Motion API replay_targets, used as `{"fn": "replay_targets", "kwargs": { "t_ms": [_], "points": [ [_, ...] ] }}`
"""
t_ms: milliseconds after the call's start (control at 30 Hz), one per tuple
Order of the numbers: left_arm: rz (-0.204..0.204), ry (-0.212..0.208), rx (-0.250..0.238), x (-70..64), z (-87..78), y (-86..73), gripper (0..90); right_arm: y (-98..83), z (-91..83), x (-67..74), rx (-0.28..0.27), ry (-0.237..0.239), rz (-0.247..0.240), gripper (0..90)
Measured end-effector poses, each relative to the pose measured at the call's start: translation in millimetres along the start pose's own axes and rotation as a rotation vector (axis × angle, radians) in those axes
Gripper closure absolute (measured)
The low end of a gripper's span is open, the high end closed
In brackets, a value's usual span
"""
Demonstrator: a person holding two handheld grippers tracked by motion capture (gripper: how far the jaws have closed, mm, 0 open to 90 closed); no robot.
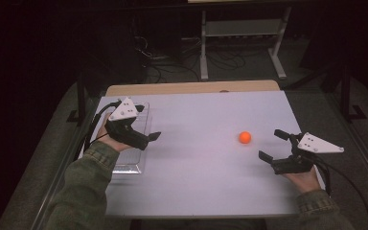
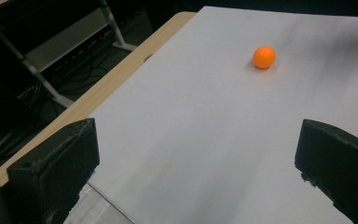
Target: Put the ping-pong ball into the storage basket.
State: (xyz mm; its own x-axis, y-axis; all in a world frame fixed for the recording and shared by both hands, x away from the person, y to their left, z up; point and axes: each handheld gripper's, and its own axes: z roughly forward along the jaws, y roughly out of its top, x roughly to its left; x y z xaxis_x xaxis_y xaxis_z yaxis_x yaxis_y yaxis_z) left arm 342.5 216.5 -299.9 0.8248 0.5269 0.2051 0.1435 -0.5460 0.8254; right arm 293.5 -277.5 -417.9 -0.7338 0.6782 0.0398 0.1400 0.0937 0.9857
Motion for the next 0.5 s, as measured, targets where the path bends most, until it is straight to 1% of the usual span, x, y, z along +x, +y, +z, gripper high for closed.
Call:
{"fn": "replay_targets", "kwargs": {
  "t_ms": [33,67,133,300,333,500],
  "points": [
    [-0.001,0.001,0.003,-0.2,1.3,0.8,0.0,0.0,0.0,0.0,0.000,0.001,0.000,0.0],
    [0.007,-0.001,0.007,0.3,2.3,1.8,0.0,-0.1,0.1,-0.1,0.001,0.000,-0.001,0.0],
    [0.006,-0.011,0.002,0.4,3.8,4.0,0.0,-0.2,0.2,-0.1,0.002,0.001,0.000,0.0],
    [0.018,-0.013,0.008,2.4,7.1,9.6,0.0,-0.5,0.8,0.2,0.003,0.004,-0.001,0.0],
    [0.014,-0.013,0.006,2.3,8.0,10.6,0.0,-0.5,0.8,0.3,0.004,0.004,0.000,0.0],
    [0.031,-0.025,0.014,1.1,12.3,16.8,0.0,-0.6,1.1,0.2,0.005,0.005,-0.001,0.0]
  ]
}}
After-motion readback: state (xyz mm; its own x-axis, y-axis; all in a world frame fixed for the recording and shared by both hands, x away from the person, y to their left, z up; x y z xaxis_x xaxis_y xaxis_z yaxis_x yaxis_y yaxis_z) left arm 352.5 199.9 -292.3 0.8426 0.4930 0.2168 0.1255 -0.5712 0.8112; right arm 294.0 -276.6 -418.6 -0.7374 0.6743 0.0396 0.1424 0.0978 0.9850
